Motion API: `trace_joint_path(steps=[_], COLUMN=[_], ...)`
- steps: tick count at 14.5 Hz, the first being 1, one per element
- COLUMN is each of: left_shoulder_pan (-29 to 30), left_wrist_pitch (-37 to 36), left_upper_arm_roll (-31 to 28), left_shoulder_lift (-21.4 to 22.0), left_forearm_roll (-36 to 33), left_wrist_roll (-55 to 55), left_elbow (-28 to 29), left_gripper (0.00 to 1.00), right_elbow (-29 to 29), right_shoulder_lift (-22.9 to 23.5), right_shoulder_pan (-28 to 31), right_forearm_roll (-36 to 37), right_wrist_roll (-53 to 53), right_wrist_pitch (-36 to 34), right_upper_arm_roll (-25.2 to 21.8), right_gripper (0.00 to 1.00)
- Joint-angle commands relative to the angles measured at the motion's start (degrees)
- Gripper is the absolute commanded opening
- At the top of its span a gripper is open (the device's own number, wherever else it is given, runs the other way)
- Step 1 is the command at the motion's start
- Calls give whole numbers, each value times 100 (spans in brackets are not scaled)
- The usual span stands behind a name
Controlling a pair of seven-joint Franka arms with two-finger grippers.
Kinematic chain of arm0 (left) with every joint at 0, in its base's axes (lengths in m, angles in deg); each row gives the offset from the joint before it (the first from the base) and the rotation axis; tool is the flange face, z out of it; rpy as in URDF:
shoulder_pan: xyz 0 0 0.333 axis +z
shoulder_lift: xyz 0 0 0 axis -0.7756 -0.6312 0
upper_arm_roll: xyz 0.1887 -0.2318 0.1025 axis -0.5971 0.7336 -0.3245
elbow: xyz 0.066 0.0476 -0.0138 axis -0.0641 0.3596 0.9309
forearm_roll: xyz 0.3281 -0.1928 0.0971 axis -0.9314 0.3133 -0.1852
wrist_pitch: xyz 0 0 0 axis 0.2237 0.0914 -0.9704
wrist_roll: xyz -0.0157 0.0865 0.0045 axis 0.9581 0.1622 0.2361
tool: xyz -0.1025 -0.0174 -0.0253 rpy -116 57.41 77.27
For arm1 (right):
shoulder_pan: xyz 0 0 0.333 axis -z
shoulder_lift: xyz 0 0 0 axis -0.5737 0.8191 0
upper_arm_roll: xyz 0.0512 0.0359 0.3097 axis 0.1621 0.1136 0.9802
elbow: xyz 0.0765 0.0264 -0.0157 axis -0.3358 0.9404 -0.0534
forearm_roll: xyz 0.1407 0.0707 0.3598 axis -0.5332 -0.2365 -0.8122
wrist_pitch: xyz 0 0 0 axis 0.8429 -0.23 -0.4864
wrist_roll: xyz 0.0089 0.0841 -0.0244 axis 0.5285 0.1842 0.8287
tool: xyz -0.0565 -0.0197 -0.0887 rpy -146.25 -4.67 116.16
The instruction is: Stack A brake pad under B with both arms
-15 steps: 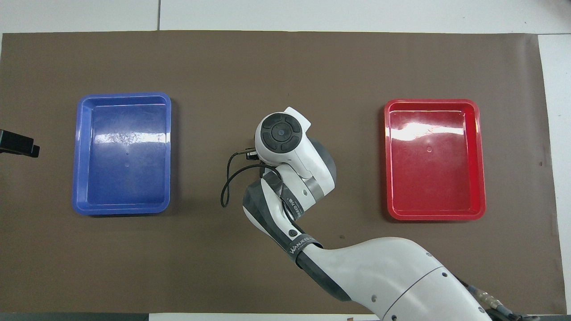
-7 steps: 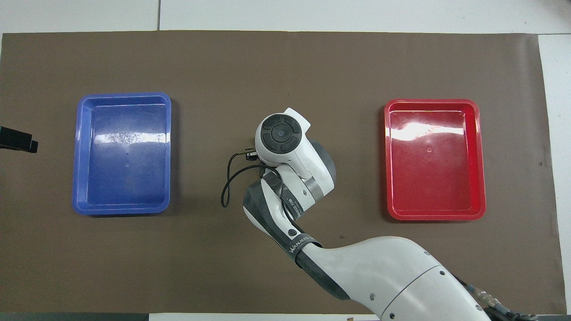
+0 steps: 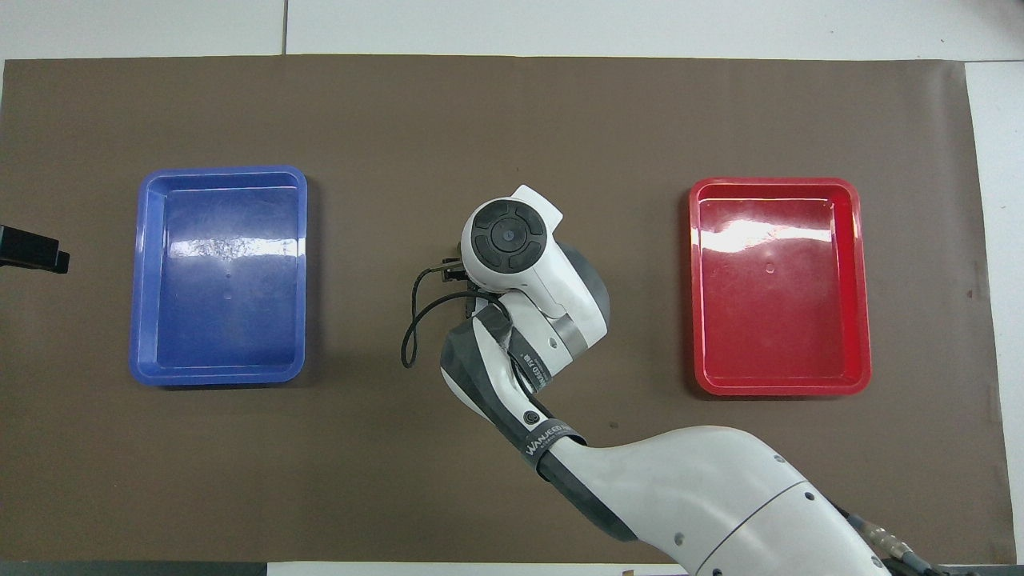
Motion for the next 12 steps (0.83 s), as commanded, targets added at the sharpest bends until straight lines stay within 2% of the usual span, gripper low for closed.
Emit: trace_joint_path(steps=[1, 5, 12], left_shoulder_pan=[-16, 10, 37], left_wrist_pitch=[161, 83, 91], left_upper_arm_roll=[16, 7, 7], left_shoulder_lift=[161, 152, 152], left_forearm_roll=[-1, -10, -10], left_wrist_roll=[161, 144, 152], left_elbow=[227, 166, 166], left_gripper=[100, 99, 99], right_elbow=[242, 726, 691], right_shoulder_lift=[-547, -1408, -2217], right_shoulder_pan=[526, 1537, 2732], right_forearm_roll=[239, 327, 362], right_wrist_roll=[-72, 260, 964], right_wrist_pitch=[-213, -615, -2109], right_upper_arm_roll=[14, 14, 31], right_gripper=[100, 100, 100])
